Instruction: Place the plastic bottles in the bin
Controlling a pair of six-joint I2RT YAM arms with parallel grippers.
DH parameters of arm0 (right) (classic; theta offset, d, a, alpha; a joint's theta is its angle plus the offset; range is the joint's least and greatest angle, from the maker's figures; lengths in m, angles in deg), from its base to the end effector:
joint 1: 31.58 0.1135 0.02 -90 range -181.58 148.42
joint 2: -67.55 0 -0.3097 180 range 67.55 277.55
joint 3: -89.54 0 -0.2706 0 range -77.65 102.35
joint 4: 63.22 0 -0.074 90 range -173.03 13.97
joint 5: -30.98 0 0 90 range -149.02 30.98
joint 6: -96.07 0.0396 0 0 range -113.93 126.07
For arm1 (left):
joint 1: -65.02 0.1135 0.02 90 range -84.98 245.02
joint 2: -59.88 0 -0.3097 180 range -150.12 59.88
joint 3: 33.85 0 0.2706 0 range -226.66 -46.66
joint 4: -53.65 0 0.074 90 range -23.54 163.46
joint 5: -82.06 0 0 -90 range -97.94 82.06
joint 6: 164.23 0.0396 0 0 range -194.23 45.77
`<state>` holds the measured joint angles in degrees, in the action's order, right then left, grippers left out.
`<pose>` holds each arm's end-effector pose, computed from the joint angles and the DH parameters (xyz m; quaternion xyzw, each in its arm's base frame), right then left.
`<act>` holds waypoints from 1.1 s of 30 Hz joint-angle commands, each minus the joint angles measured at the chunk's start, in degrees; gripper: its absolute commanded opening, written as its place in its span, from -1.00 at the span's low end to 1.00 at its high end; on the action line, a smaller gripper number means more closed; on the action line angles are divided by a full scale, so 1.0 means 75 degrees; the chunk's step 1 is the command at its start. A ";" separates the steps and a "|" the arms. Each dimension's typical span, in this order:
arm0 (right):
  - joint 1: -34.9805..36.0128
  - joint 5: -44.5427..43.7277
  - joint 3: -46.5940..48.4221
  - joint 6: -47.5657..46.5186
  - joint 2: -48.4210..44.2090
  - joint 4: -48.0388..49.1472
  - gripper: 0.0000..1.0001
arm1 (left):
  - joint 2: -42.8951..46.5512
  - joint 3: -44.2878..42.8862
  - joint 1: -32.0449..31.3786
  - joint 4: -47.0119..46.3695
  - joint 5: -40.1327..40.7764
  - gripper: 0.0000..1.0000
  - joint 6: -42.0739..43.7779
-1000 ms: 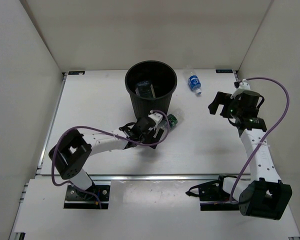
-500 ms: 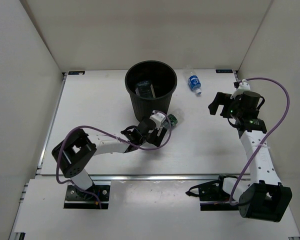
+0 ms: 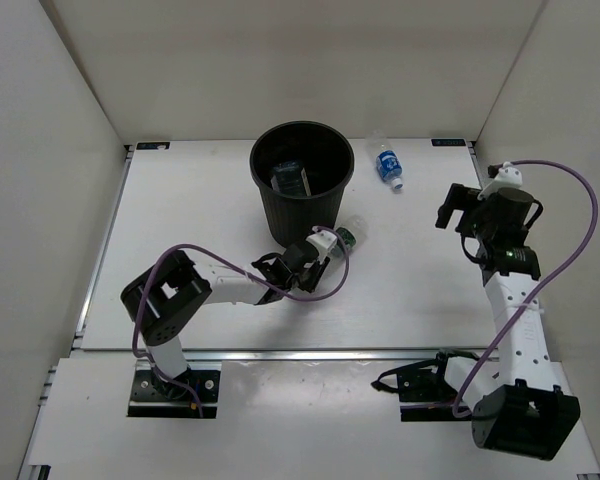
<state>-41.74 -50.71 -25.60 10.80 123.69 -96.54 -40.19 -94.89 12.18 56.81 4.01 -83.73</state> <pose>0.2154 -0.0328 0.3646 0.0699 0.8373 0.0354 0.5411 0.2288 -0.2882 0.1723 0.2966 0.8606 -0.1272 0.3941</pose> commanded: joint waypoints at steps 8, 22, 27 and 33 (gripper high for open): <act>-0.0720 -0.2210 -0.0448 0.0576 -0.0782 -0.0440 0.98 | 0.0404 -0.0624 -0.0279 0.0067 -0.0513 -0.81 0.0212; -0.0557 -0.1555 -0.0085 0.0658 -0.0491 -0.0230 0.98 | 0.3215 -0.3025 -0.0257 0.1943 -0.1406 -1.00 -0.0057; 0.0402 -0.0898 0.0558 0.0296 0.0552 -0.0289 0.98 | 0.3593 -0.3541 0.0762 0.1580 -0.0878 -0.94 -0.0069; 0.1190 -0.0969 0.1963 0.0130 0.2168 0.0062 0.98 | 0.2481 -0.4584 0.1795 0.1720 -0.0702 -0.95 0.0035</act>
<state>-32.93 -59.16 -16.33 12.70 136.67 -100.15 -17.02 -127.02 24.22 67.33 -2.09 -83.75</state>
